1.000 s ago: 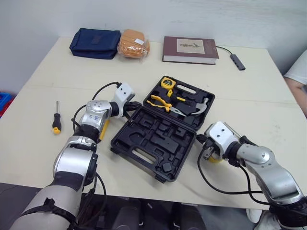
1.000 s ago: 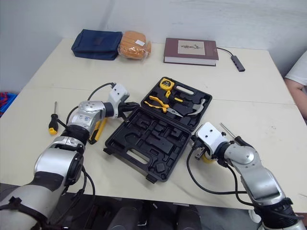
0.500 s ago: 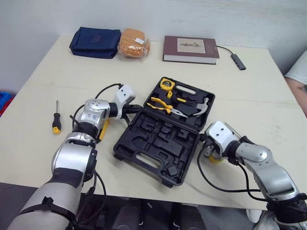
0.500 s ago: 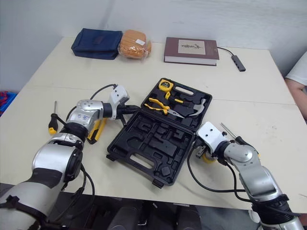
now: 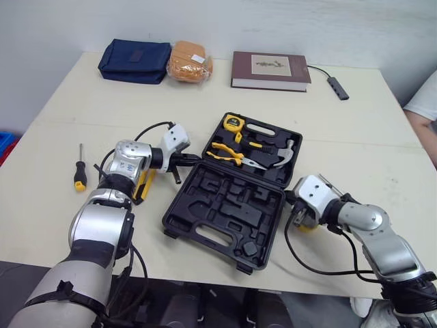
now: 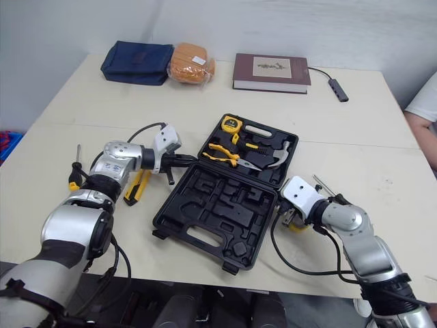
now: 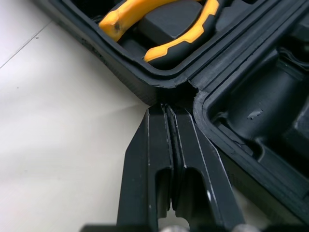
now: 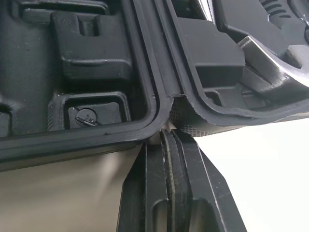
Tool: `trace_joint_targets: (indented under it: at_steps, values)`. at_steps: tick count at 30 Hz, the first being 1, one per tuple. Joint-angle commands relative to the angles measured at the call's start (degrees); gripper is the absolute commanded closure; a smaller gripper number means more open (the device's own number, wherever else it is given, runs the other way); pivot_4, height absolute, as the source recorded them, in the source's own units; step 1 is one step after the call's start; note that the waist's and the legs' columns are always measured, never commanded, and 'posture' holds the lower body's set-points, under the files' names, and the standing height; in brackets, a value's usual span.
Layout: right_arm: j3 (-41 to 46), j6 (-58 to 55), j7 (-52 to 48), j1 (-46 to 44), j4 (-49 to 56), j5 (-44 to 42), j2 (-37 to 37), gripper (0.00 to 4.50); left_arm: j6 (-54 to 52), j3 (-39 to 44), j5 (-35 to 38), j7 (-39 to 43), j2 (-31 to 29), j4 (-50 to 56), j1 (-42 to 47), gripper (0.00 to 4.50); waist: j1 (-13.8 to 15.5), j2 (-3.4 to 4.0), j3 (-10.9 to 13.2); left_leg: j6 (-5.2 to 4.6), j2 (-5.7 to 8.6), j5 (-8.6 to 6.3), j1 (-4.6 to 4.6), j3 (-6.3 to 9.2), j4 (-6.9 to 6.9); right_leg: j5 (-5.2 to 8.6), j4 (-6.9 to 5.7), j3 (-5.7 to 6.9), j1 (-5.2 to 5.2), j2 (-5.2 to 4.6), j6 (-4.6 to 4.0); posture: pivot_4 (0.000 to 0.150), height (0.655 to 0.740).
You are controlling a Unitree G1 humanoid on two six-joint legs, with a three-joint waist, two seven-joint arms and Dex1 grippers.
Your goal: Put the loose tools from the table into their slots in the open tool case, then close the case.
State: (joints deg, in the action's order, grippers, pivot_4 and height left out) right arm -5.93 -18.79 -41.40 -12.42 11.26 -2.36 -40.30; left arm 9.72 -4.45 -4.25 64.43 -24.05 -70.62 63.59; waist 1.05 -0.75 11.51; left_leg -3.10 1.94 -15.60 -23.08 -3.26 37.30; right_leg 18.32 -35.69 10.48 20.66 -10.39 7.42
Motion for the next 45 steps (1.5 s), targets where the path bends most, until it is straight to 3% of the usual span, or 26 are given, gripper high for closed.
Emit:
trace_joint_targets:
  at_steps: [1, 6, 10, 22, 30, 45]
  values:
    - [-2.6, 4.2, -2.6, -1.9, 0.2, 0.6, 0.4, 4.47, 2.0, -0.3, 1.3, 7.5, 0.1, 3.2, -2.1, 4.5, -0.1, 0.0, 0.0, 0.0, 0.0, 0.0, 0.0, 0.0, 0.0, 0.0, 0.0, 0.0, 0.0, 0.0, 0.0, 0.15, 0.74]
    - [-4.0, 5.6, -4.4, -3.1, -0.6, 1.8, 1.2, 4.47, 1.0, -0.1, 2.9, 12.5, -2.0, 9.3, -5.8, 4.5, -1.1, 0.0, 0.0, 0.0, -0.02, 0.0, 0.0, 0.03, 0.0, 0.0, 0.0, 0.01, 0.0, 0.01, 0.0, 0.15, 0.74]
    - [-5.2, 6.5, -6.6, -4.1, -0.3, 2.4, 1.4, 4.47, -2.3, -0.6, 4.5, 15.9, -4.4, 20.0, -11.2, 4.5, -1.5, 0.0, 0.0, 0.0, -0.04, 0.0, 0.01, 0.02, -0.04, 0.0, -0.01, -0.02, 0.02, 0.03, -0.01, 0.15, 0.74]
    - [-7.3, 7.5, -12.4, -2.5, 3.8, 2.7, 1.4, 4.47, -15.5, 0.4, 8.9, 14.6, -10.2, 47.6, -26.9, 4.5, -1.7, 0.01, 0.0, 0.0, -0.08, 0.0, 0.03, 0.06, -0.05, 0.01, -0.01, -0.21, 0.01, 0.05, -0.03, 0.15, 0.74]
    - [-7.5, 8.9, -11.6, -4.3, 0.4, 5.2, 2.4, 4.47, -17.4, 2.1, 8.6, 7.2, -10.7, 50.2, -28.8, 4.5, -1.7, 0.01, 0.0, 0.02, -0.08, 0.0, 0.12, 0.05, -0.04, 0.01, -0.08, -0.57, -0.01, 0.06, -0.03, 0.15, 0.74]
    - [-7.3, 15.4, -11.8, -11.2, -10.0, 8.0, 2.3, 4.47, -17.5, 1.0, 8.1, 5.1, -11.4, 47.5, -28.0, 4.5, -2.1, 0.0, 0.0, 0.04, -0.11, 0.0, 0.43, -0.23, -0.07, -0.02, -0.22, -0.94, -0.07, 0.06, -0.09, 0.15, 0.74]
